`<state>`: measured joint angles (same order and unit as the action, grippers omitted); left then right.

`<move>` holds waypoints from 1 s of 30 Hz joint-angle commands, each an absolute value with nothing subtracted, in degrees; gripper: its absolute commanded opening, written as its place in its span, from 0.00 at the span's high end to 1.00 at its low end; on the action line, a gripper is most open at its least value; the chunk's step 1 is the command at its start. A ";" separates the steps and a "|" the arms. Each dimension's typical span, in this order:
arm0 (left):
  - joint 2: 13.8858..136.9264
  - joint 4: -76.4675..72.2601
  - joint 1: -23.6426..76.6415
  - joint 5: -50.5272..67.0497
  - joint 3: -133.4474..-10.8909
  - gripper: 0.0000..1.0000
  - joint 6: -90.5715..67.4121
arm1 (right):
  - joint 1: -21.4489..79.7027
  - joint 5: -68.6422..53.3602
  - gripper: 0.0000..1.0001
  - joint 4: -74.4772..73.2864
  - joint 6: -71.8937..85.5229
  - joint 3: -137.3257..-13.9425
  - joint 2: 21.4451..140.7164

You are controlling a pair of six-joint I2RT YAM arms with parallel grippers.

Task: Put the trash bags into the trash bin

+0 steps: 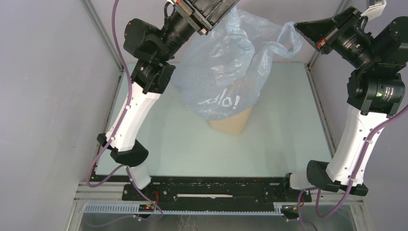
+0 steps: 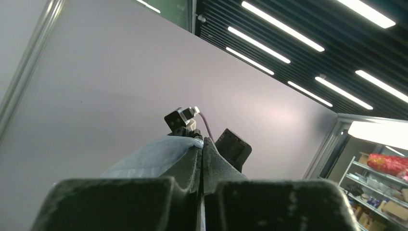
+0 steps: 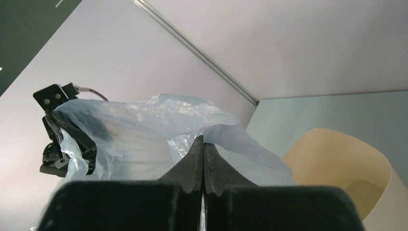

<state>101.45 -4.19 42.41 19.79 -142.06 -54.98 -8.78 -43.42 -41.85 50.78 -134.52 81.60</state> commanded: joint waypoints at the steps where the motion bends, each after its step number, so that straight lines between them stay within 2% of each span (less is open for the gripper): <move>1: 101.88 -5.04 41.59 22.92 -141.67 1.00 -55.72 | -9.93 -44.18 1.00 -38.85 51.26 -135.73 82.00; 9: 101.67 -5.71 41.44 23.25 -135.77 1.00 -55.19 | -9.64 -42.28 1.00 -41.82 46.42 -133.26 81.71; 12: 103.42 -5.86 41.99 24.37 -131.38 1.00 -56.45 | -9.69 -36.88 1.00 -47.99 40.71 -126.44 78.44; 17: 107.46 -2.06 44.53 25.10 -132.39 1.00 -57.04 | -9.73 -35.53 1.00 -51.67 38.19 -116.71 75.52; 21: 107.48 1.54 45.26 24.04 -133.87 0.97 -54.22 | -8.32 -37.35 1.00 -52.97 37.17 -116.12 76.10; 23: 106.62 4.79 45.19 23.91 -133.81 0.85 -51.91 | -7.31 -37.51 1.00 -53.52 36.61 -116.25 76.53; 25: 105.00 9.44 44.82 23.02 -133.36 0.63 -48.62 | -6.98 -37.00 1.00 -53.70 36.12 -116.30 76.60; 28: 99.55 13.68 43.40 22.15 -129.61 0.42 -45.13 | -7.11 -35.73 1.00 -55.04 35.24 -118.38 77.32; 30: 95.01 15.46 41.88 21.63 -125.76 0.24 -43.95 | -7.27 -35.67 1.00 -55.61 35.31 -120.02 77.92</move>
